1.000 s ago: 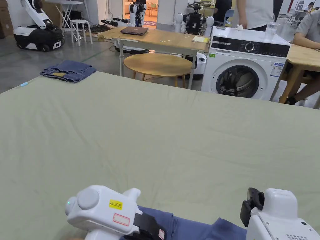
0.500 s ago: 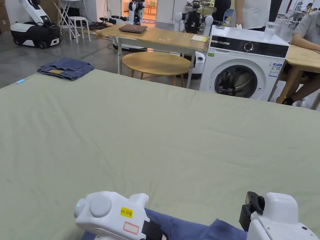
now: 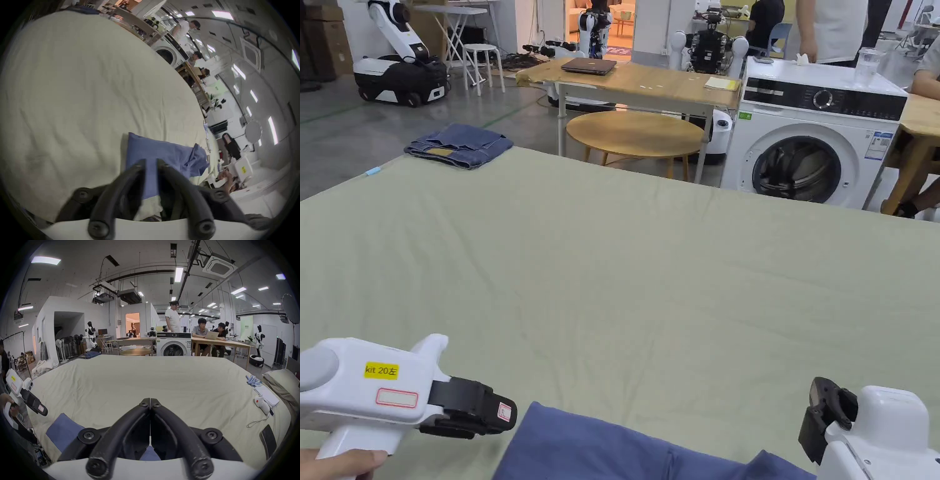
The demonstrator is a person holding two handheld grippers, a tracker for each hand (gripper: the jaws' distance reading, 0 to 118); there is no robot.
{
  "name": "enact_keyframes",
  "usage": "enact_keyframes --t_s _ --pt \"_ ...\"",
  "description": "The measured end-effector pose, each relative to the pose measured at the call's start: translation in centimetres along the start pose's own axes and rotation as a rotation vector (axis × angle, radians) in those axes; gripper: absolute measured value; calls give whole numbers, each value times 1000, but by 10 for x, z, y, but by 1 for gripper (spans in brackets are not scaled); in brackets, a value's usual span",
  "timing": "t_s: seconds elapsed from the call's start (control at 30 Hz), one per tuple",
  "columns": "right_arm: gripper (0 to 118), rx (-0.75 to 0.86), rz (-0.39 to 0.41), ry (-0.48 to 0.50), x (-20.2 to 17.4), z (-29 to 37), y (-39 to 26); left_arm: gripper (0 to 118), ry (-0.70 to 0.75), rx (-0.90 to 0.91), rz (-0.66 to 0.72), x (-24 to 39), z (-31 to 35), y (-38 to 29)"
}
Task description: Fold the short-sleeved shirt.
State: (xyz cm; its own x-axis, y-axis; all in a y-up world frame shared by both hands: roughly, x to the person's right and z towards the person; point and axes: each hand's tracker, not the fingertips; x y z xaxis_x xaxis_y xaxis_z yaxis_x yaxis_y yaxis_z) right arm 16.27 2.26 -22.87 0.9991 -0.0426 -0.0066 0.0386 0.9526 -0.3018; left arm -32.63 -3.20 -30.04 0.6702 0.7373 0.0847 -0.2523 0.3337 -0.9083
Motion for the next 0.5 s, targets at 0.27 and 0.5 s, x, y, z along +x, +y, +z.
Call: enact_keyframes --t_s 0.27,0.5 --pt "0 4 4 -12 -4 1 -1 66 -100 -122 109 -38 -45 -12" --pt "0 -10 3 -23 -3 -1 -3 54 -347 -138 175 -49 -81 -25"
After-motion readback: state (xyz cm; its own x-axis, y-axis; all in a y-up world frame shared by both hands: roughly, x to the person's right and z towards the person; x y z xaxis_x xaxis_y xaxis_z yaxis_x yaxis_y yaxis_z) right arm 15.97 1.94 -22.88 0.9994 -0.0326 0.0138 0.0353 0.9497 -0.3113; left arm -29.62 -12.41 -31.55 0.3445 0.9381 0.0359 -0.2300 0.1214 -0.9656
